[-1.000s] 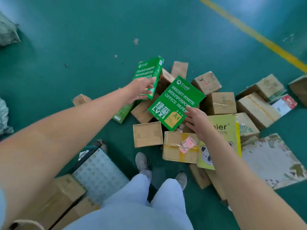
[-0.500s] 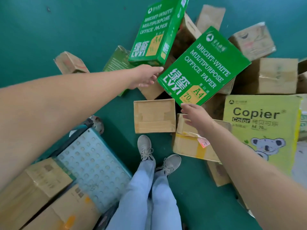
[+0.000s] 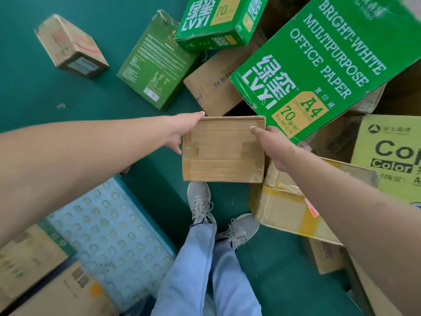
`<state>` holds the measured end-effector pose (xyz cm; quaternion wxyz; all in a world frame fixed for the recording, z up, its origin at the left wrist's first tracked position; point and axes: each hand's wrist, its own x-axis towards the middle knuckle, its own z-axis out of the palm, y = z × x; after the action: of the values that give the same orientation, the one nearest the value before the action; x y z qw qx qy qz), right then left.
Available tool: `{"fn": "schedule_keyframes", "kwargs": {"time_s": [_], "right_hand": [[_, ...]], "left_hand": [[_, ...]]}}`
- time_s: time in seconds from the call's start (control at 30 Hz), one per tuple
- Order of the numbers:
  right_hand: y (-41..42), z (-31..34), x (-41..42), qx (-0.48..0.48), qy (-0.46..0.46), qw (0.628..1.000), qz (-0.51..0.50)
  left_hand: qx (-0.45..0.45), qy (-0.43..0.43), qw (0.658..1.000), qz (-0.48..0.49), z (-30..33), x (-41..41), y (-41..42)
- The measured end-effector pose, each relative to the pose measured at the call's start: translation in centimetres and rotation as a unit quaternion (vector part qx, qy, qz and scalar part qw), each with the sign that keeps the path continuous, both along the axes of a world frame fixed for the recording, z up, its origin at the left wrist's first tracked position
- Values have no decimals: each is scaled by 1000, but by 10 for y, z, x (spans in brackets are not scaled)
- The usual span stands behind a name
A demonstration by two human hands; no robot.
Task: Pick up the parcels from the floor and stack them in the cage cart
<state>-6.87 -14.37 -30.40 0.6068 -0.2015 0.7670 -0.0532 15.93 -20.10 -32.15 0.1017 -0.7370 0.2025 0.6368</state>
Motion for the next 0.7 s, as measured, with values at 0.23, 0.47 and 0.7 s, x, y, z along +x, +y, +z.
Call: {"fn": "schedule_keyframes", "kwargs": {"time_s": [0.23,0.47,0.7], "right_hand": [[1,-26,14,23,-1,1000,-3],[10,26,35,25,3,1000,11],[-9,162,67,1,10,999,53]], "left_hand": [[9,27,999,44,-13,9,0],[4,20,996,91,39,35,17],[-4,-7,986,166,179,62,36]]}}
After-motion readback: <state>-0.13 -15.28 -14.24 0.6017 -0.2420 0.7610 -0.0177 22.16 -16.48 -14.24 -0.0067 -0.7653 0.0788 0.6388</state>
